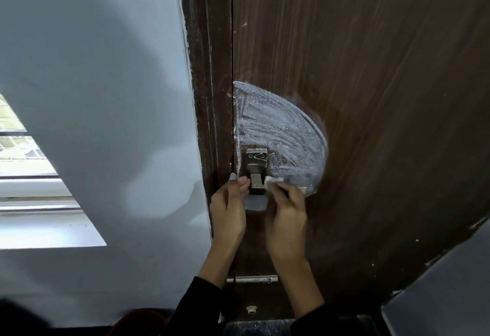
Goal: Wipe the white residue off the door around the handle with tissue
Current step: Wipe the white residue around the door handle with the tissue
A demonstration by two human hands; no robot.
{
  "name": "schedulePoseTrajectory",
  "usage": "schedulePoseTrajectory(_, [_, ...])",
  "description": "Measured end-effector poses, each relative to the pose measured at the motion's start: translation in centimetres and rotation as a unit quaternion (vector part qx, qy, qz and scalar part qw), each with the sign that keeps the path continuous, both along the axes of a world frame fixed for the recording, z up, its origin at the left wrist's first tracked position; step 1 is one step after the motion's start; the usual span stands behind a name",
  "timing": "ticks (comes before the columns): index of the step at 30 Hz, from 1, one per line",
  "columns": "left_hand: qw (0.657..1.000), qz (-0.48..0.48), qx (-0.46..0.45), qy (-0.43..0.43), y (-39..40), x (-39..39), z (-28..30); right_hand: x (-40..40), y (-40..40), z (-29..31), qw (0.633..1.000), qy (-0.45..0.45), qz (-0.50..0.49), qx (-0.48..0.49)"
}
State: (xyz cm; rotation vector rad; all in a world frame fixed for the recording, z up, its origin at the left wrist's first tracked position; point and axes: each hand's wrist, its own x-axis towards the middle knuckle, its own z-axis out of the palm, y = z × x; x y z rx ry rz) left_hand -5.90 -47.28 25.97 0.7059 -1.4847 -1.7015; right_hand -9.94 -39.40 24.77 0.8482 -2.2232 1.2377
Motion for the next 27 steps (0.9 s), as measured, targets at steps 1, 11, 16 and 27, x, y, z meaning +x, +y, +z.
schedulePoseTrajectory(1, [1.000, -0.002, -0.003, -0.003, 0.0, 0.0, 0.0, -0.5, 0.6, 0.1, 0.999, -0.008, -0.028, -0.025])
schedulePoseTrajectory(11, [1.000, 0.012, 0.012, 0.021, 0.5, -0.1, 0.1, 1.1, -0.6, -0.6, 0.998, -0.028, 0.047, -0.031])
schedulePoseTrajectory(16, [1.000, 0.013, -0.002, 0.012, 0.4, 0.0, 0.2, -1.0, 0.9, -0.8, 0.975, -0.048, -0.096, -0.196])
schedulePoseTrajectory(27, [0.999, -0.029, -0.040, -0.023, -0.1, 0.6, 0.4, 1.3, -3.9, -0.3, 0.609, -0.623, 0.126, -0.475])
